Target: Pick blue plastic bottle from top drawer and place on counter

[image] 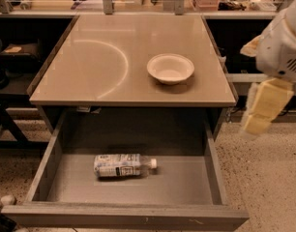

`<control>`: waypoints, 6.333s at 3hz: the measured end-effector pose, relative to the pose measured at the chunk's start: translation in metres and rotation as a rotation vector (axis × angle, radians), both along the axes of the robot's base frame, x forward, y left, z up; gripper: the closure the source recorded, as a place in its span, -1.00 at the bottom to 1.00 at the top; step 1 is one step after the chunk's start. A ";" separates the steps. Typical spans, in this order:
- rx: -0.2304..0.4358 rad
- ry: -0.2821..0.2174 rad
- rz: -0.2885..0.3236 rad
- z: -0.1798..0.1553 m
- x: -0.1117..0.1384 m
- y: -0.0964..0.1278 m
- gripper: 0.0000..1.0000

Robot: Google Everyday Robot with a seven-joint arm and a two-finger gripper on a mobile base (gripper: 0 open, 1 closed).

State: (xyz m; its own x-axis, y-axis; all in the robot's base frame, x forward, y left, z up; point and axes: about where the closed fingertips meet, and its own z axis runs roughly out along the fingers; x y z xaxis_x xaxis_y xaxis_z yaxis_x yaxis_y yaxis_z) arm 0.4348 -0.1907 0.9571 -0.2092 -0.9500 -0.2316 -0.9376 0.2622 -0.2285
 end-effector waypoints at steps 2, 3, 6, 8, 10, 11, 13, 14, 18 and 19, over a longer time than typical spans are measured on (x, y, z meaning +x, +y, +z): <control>0.078 0.138 0.085 -0.070 -0.004 0.067 -1.00; 0.079 0.140 0.085 -0.071 -0.004 0.068 -1.00; 0.198 0.125 0.128 -0.145 -0.007 0.160 -1.00; 0.239 0.146 0.128 -0.160 0.003 0.176 -1.00; 0.289 0.073 0.102 -0.230 0.033 0.236 -1.00; 0.289 0.073 0.102 -0.230 0.033 0.236 -1.00; 0.379 0.108 0.105 -0.278 0.025 0.252 -1.00; 0.405 0.116 0.106 -0.300 0.025 0.261 -1.00; 0.453 0.156 0.158 -0.354 0.033 0.291 -0.64; 0.453 0.157 0.158 -0.354 0.033 0.291 -0.18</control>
Offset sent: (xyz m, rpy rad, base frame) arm -0.0118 0.1027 -0.1094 0.1335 0.2731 0.1379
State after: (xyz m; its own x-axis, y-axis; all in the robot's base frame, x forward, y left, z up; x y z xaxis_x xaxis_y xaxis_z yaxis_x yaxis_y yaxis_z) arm 0.4679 0.1002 0.6031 -0.1360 -0.7843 -0.6052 -0.9878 0.1543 0.0220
